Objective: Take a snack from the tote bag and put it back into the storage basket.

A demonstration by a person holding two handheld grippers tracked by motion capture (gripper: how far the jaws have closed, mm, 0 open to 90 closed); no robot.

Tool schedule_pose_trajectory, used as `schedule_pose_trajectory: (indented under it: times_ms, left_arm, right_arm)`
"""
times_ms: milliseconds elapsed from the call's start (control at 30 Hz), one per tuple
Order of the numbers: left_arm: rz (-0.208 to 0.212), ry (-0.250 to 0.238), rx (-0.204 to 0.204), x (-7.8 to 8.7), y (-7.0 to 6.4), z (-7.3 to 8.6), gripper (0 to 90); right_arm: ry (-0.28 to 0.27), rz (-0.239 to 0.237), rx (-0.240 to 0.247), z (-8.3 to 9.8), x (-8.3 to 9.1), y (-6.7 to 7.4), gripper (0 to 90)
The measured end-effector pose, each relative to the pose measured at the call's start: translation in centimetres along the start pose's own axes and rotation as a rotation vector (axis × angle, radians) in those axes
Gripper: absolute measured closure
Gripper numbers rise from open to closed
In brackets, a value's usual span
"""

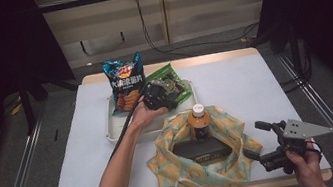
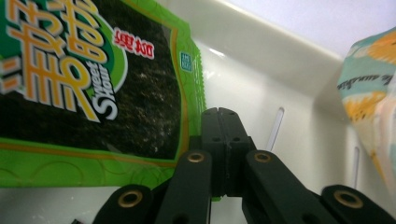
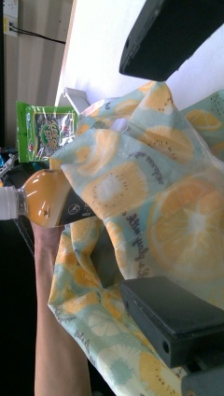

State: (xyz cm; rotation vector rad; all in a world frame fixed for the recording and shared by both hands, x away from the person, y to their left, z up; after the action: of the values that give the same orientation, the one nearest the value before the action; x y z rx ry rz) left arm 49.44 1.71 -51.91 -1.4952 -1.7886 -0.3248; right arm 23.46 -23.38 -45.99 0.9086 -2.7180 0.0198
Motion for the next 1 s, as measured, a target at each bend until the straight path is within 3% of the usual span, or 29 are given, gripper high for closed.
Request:
schedule_pose_trajectory:
  times_ms: [267, 400, 467, 500, 600, 667, 700, 733, 767, 1000]
  left_arm:
    - [-0.066, 0.003, 0.062, 0.8, 1.4, 0.5, 90.0]
    - [-0.092, 0.0, 0.069, 1.1, 1.9, 0.7, 90.0]
    - [-0.109, -0.022, 0.084, 1.3, 2.1, 0.9, 89.9]
    - [-0.112, 0.018, 0.052, 1.7, 2.4, 1.1, 89.9]
    - [-0.136, -0.014, 0.072, 1.6, 2.4, 1.1, 89.9]
    - [-0.155, 0.037, 0.034, 1.9, 2.5, 1.1, 89.8]
    - [-0.167, 0.043, 0.028, 1.8, 2.5, 1.0, 89.8]
    - [-0.181, 0.014, 0.047, 1.5, 2.3, 0.8, 89.8]
    - [-0.18, 0.039, 0.023, 1.6, 2.4, 0.9, 89.8]
    - [-0.192, 0.021, 0.05, 1.5, 2.7, 0.7, 90.0]
  right_arm:
    - [0.001, -0.002, -0.001, 0.0, 0.0, 0.0, 0.0]
    - [0.003, -0.001, 0.0, 0.0, -0.1, 0.1, 0.0]
    - [0.005, 0.0, -0.002, 0.0, -0.1, 0.1, 0.0]
    - [0.004, 0.003, -0.005, 0.0, -0.1, 0.1, 0.0]
    - [0.004, 0.003, -0.001, 0.0, -0.1, 0.0, 0.0]
    - [0.005, 0.001, -0.001, 0.0, -0.1, 0.1, 0.0]
    - [0.005, 0.001, -0.001, 0.0, -0.1, 0.1, 0.0]
    - [0.005, 0.004, -0.001, 0.0, -0.1, 0.1, 0.0]
    - [0.005, 0.006, -0.002, 0.0, -0.1, 0.1, 0.0]
    - [0.004, 0.003, -0.002, 0.0, -0.1, 0.0, 0.0]
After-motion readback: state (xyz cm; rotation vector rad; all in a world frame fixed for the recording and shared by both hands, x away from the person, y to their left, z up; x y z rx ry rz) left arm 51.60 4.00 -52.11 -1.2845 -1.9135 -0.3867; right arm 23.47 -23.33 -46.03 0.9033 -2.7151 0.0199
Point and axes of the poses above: each handheld gripper's, and its own axes: x roughly backward along the jaws, z roughly out of its underside, y roughly to its left, the point moved 6 cm from there along -x, roughly forward along the jaws, and after that the axes turned 9 degrees about z, right-handed, at the moved point
